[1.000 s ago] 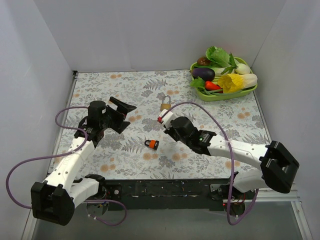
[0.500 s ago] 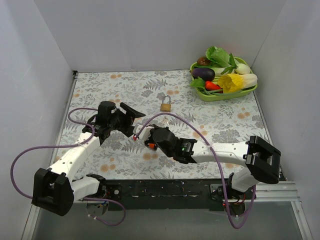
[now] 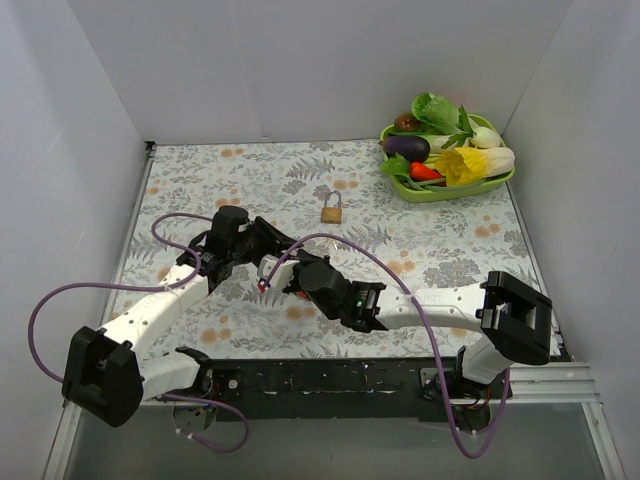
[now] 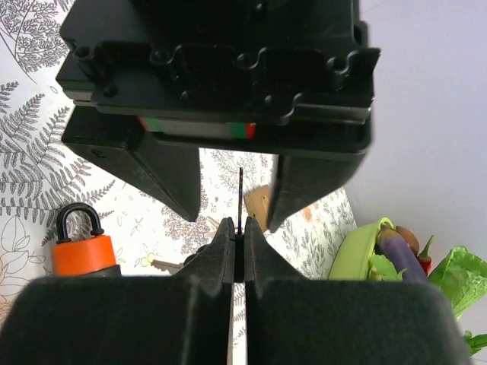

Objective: Unlock with the key

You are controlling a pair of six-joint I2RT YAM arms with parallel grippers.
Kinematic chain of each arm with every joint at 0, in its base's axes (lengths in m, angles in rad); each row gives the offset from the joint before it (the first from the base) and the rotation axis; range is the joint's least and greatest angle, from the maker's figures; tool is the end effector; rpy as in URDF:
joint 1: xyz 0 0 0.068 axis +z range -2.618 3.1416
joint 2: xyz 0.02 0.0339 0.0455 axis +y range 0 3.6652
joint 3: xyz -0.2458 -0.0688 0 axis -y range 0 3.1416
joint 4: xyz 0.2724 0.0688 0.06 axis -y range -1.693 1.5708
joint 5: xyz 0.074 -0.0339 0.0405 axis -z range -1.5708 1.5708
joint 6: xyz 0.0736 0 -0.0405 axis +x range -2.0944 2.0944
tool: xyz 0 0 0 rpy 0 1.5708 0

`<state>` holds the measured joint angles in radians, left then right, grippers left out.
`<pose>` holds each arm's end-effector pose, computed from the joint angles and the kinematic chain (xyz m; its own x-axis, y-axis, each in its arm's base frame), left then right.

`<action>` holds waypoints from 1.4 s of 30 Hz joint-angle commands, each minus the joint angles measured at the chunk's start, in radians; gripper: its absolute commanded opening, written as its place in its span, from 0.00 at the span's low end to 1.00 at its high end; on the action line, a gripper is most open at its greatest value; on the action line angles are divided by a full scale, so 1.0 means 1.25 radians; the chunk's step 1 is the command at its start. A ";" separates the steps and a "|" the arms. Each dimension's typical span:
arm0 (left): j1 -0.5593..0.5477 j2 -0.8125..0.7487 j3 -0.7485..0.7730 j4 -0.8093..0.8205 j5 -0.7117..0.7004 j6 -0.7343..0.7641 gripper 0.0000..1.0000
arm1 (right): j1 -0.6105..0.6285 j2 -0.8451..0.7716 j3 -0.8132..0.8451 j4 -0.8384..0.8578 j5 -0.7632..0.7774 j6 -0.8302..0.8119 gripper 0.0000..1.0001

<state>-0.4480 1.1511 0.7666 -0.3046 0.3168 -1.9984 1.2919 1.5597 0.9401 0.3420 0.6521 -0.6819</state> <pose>0.2658 -0.1532 0.1999 -0.3341 -0.7988 0.5003 -0.7821 -0.0614 -0.6202 0.1534 0.3735 0.2136 0.3217 -0.6961 -0.6418 -0.5160 0.4394 -0.7353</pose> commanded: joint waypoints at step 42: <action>-0.001 -0.027 -0.019 0.101 -0.086 -0.423 0.00 | 0.006 -0.168 -0.145 0.085 0.061 0.118 0.66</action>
<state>-0.4644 1.1534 0.7307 -0.1715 0.2691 -2.0018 1.3109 1.4303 0.7841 0.4599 0.7265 -0.6533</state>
